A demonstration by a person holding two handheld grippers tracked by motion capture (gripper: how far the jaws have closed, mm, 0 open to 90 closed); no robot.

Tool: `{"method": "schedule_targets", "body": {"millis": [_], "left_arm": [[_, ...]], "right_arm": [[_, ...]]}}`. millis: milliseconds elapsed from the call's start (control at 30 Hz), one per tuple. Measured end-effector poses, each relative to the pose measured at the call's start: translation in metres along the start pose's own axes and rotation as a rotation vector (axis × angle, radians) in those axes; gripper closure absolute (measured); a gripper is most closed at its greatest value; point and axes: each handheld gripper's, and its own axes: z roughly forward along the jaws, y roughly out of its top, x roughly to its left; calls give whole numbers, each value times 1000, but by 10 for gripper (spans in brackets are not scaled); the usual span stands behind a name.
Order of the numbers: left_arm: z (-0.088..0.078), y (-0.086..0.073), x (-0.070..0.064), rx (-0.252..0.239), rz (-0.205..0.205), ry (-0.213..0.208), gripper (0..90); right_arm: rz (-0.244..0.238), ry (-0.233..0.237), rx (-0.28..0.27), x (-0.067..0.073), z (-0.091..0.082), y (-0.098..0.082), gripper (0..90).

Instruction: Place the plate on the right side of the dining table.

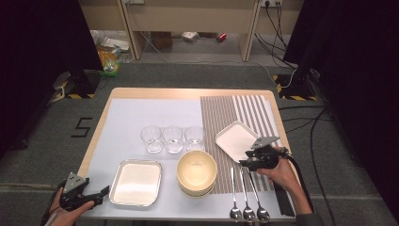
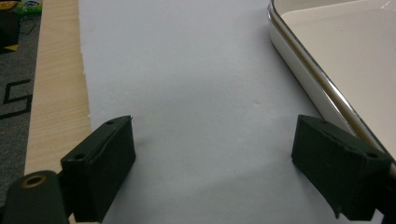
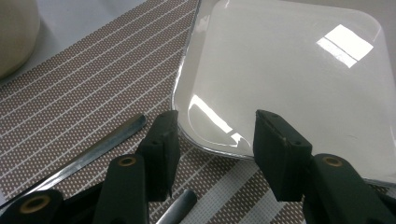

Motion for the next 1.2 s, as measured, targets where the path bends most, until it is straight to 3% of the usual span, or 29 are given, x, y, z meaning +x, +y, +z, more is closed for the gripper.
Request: {"method": "schedule_targets", "body": {"millis": [267,500,567,800,967,1033,1200], "left_arm": [[0,0,0,0,2,-1,122],[0,0,0,0,2,0,122],[-1,0,0,9,3,-4,122],[0,0,0,2,0,1,121],[0,0,0,5,1,-1,121],[0,0,0,6,2,-3,121],[0,0,0,6,3,-2,121]], "right_arm": [[-57,23,20,5,8,4,628],[-21,27,24,3,19,10,738],[-32,27,20,3,21,12,763],[-15,0,8,8,29,21,804],[29,30,-21,9,30,24,734],[22,4,-26,7,25,24,667],[27,-10,-41,-3,7,19,653]]}}
